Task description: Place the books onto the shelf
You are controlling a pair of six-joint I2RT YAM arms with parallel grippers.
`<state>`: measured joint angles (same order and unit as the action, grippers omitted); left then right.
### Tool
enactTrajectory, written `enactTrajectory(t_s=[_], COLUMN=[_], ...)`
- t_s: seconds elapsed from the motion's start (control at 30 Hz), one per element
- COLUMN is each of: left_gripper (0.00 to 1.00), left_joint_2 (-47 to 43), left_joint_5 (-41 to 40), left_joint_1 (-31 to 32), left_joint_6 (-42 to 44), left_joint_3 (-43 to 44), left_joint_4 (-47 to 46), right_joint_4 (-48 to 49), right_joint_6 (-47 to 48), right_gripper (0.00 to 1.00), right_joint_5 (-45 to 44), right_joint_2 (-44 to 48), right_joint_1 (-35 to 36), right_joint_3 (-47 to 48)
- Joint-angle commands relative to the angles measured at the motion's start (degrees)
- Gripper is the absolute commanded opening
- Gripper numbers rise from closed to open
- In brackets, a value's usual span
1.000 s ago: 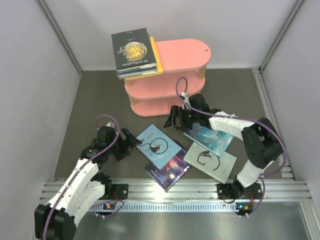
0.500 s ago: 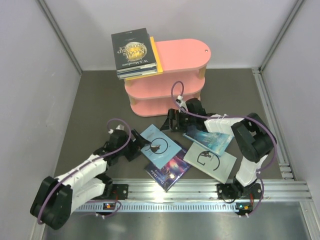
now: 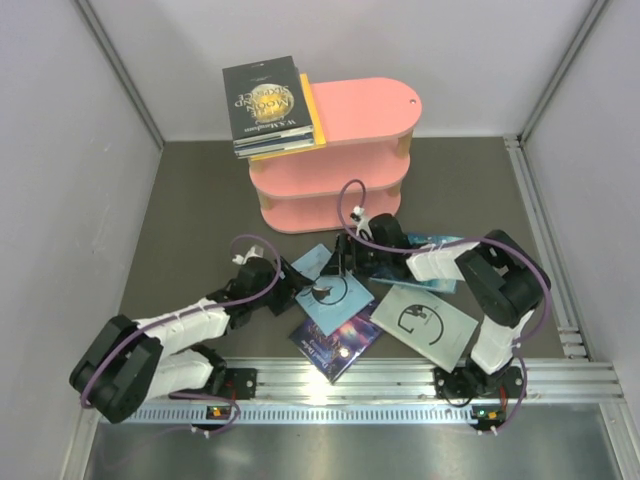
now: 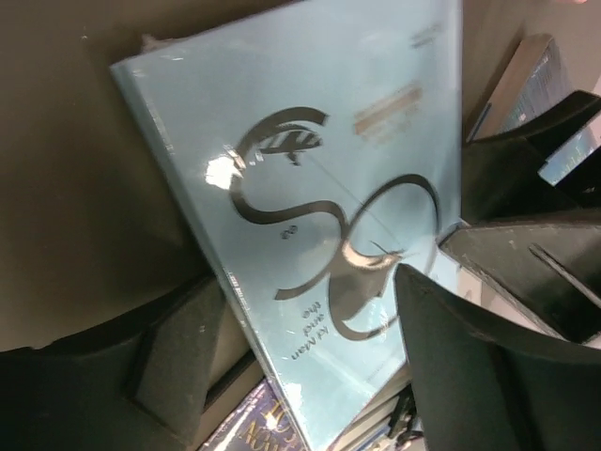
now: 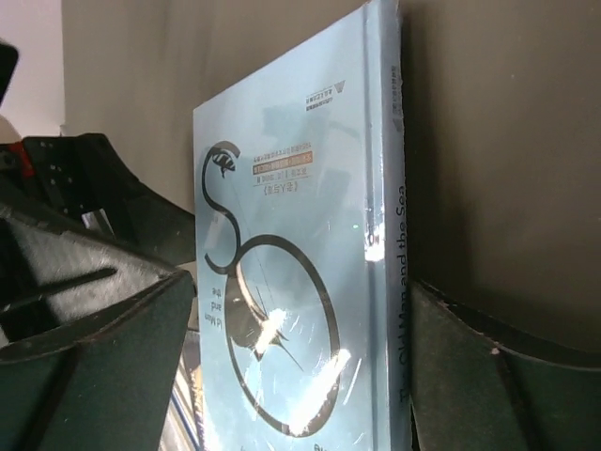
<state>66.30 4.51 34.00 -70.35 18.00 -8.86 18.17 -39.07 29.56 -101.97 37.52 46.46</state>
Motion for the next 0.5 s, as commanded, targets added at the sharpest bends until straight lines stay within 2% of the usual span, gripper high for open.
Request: enactTrajectory(t_s=[0.0,0.07,0.1,0.13,0.17,0.2,0.3,0.33,0.4,0.47], left_gripper=[0.76,0.67,0.65,0.65,0.65,0.64,0.65,0.66,0.68,0.78], left_joint_2=[3.1,2.9,2.5,2.2,1.8,0.8,-2.2,-3.1,-6.3,-8.5], left_joint_5=[-2.3,-2.6,-2.7,-2.8,-3.0,-3.3,-4.0,-4.0,-4.0,-6.2], left_joint_1=[1.4,1.4,1.5,1.5,1.5,1.5,1.5,1.5,1.5,1.5], left_joint_6=[-0.8,-0.8,-0.8,-0.4,-0.2,0.0,0.8,0.9,1.3,2.1], left_joint_3=[-1.7,-1.3,-0.8,-0.5,-0.2,0.5,1.4,1.6,2.3,2.8], left_joint_4=[1.4,1.5,1.7,1.9,3.0,3.8,6.5,7.2,10.1,12.6], right_joint_4=[-2.0,-1.0,-0.7,-0.2,0.0,-0.2,-2.3,-3.1,-5.7,-9.2], right_joint_6=[-3.0,-3.8,-4.1,-4.3,-4.7,-4.8,-4.7,-4.6,-4.4,-4.1], right_gripper=[0.71,0.56,0.5,0.4,0.35,0.25,0.09,0.0,0.0,0.0], right_joint_5=[1.7,1.0,0.7,0.2,-0.7,-1.1,-2.7,-3.1,-4.2,-5.5], right_joint_2=[0.5,2.1,4.5,6.0,7.5,10.5,16.9,18.6,23.9,27.5], right_joint_1=[2.3,2.3,2.3,2.3,2.3,2.2,2.3,2.3,2.2,2.2], right_joint_3=[-4.9,-6.0,-7.4,-8.1,-8.7,-9.4,-9.7,-9.6,-9.3,-8.6])
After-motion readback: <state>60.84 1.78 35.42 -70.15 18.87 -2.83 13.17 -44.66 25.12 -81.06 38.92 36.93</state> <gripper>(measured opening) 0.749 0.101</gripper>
